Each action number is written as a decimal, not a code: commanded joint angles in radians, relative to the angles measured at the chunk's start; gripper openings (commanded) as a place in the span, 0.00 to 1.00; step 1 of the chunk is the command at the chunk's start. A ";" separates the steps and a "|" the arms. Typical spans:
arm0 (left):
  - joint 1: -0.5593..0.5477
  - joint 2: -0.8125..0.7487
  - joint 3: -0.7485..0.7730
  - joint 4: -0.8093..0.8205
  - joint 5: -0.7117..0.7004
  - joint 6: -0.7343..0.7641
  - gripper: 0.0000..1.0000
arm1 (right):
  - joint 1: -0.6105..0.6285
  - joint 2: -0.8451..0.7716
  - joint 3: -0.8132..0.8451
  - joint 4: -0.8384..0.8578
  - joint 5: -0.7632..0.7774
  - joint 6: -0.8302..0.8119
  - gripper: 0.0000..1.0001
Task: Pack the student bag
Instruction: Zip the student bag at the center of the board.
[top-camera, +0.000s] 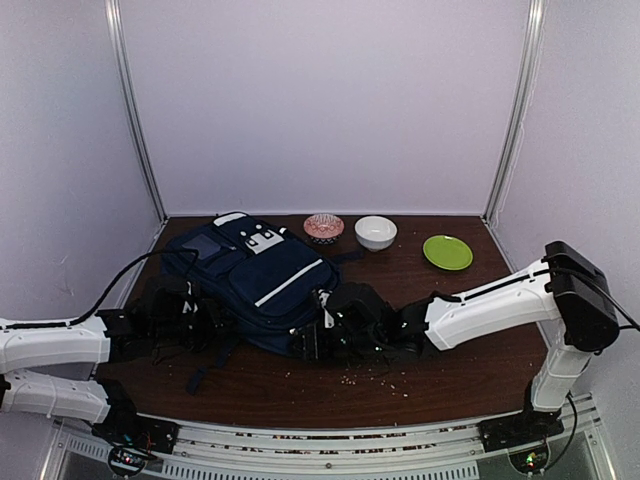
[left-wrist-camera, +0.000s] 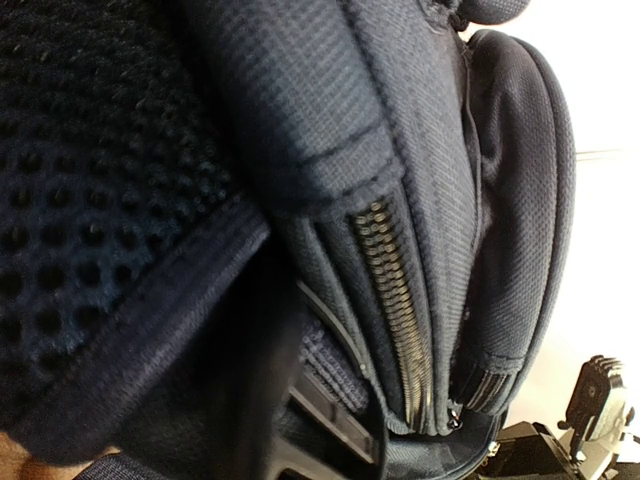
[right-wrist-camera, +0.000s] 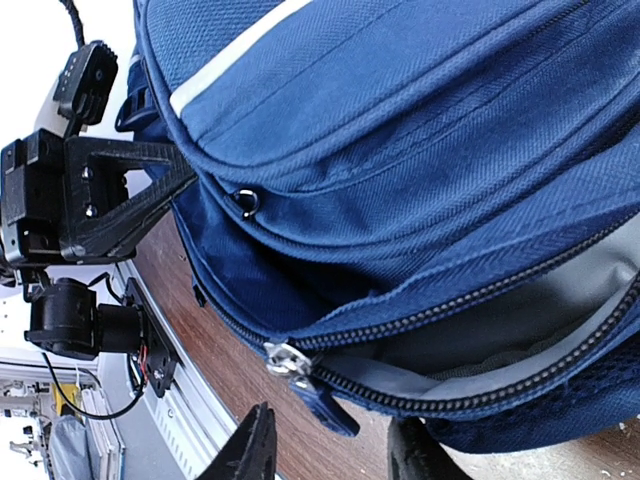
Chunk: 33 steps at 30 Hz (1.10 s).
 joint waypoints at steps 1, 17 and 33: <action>0.004 -0.023 0.050 0.115 -0.039 0.027 0.00 | -0.010 0.018 0.030 0.030 0.019 0.007 0.34; 0.003 -0.017 0.040 0.120 -0.041 0.024 0.00 | -0.013 -0.009 0.004 0.043 0.028 0.011 0.00; 0.003 -0.068 -0.019 0.099 -0.070 0.027 0.00 | -0.039 -0.130 -0.119 -0.226 0.274 0.019 0.00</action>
